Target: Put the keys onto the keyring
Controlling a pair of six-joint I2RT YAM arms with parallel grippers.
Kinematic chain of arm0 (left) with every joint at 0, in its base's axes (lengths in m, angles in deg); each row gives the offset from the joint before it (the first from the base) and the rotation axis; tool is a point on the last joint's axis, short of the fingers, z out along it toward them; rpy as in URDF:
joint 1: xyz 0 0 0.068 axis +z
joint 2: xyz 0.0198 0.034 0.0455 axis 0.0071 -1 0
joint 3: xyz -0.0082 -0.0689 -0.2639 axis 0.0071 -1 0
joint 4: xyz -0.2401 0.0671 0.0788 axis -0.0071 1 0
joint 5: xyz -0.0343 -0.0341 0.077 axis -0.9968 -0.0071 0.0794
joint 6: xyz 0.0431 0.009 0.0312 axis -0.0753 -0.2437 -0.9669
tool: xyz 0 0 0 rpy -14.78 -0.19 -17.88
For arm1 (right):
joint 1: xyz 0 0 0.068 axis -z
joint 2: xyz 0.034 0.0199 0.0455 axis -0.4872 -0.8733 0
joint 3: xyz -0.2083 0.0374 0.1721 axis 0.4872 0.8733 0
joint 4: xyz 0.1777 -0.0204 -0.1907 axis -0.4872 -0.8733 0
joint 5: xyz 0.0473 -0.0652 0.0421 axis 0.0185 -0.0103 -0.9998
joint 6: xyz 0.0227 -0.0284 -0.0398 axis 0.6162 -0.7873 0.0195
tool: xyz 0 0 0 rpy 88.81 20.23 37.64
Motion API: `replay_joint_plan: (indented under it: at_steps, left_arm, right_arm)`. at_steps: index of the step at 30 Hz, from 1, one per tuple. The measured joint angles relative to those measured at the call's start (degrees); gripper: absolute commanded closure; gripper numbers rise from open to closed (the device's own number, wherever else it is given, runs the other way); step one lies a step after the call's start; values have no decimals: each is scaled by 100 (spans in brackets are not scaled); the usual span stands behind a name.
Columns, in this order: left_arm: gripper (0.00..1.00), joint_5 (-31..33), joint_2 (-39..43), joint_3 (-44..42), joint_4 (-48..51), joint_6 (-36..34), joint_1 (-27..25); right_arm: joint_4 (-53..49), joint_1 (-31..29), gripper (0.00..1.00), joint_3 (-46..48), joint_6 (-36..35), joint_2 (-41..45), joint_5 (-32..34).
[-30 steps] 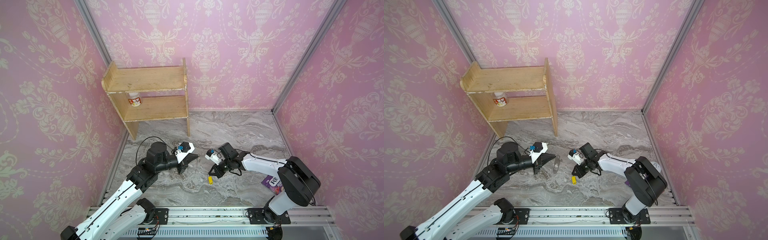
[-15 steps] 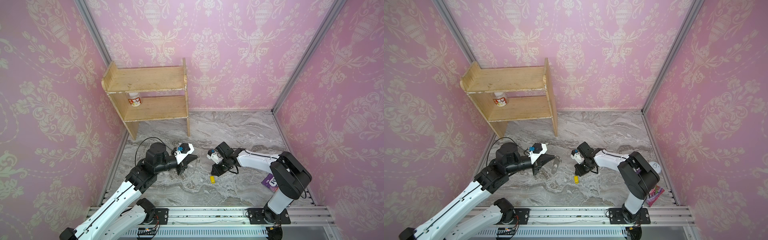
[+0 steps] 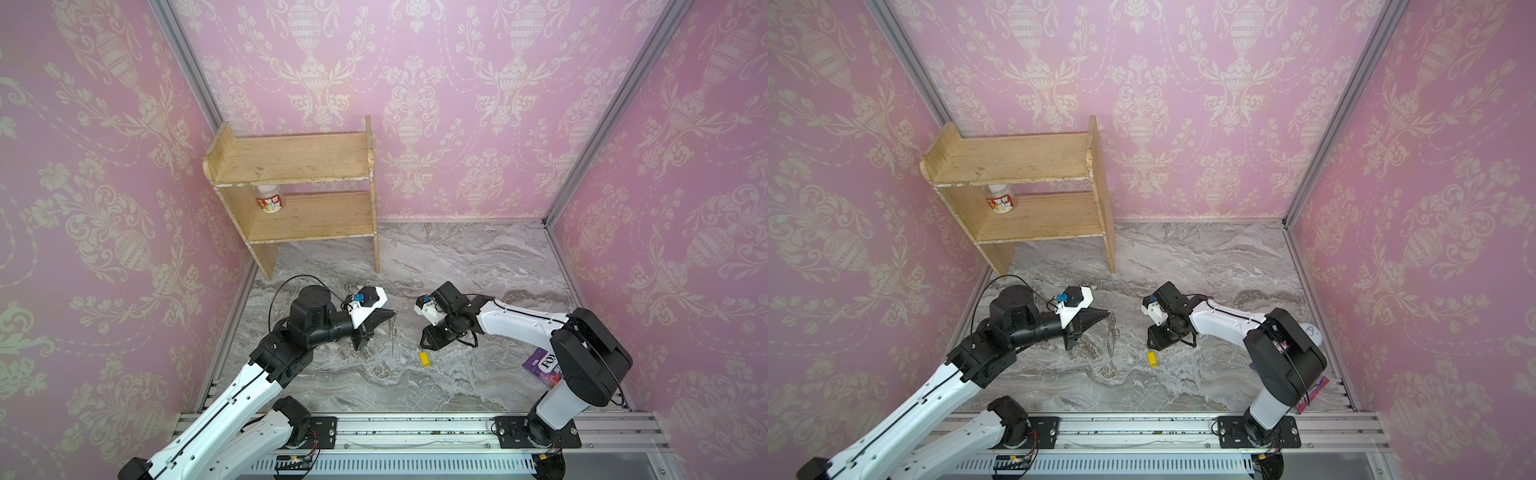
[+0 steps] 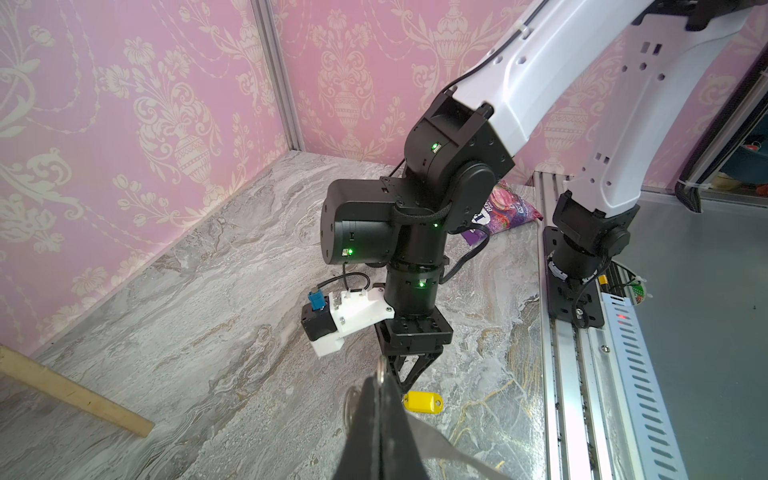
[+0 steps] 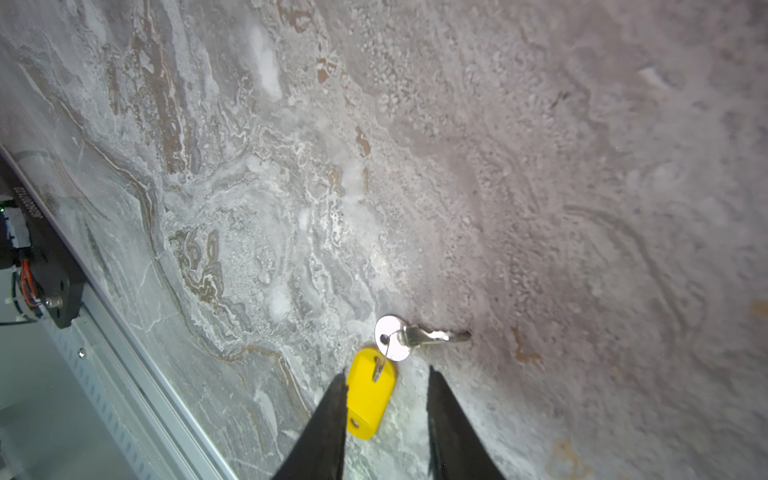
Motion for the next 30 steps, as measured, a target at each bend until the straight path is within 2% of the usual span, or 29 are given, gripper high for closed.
replay_joint_plan:
  at_steps: [5, 11, 30]
  left_arm:
    - [100, 15, 70, 0, 68, -7, 4]
    - [100, 17, 164, 0, 85, -61, 4]
    - [100, 103, 306, -9, 173, -109, 9]
  right_arm:
    - [17, -380, 58, 118, 476, 525, 682]
    - [87, -529, 64, 181, 817, 494, 1141]
    - [109, -752, 69, 175, 964, -107, 1239]
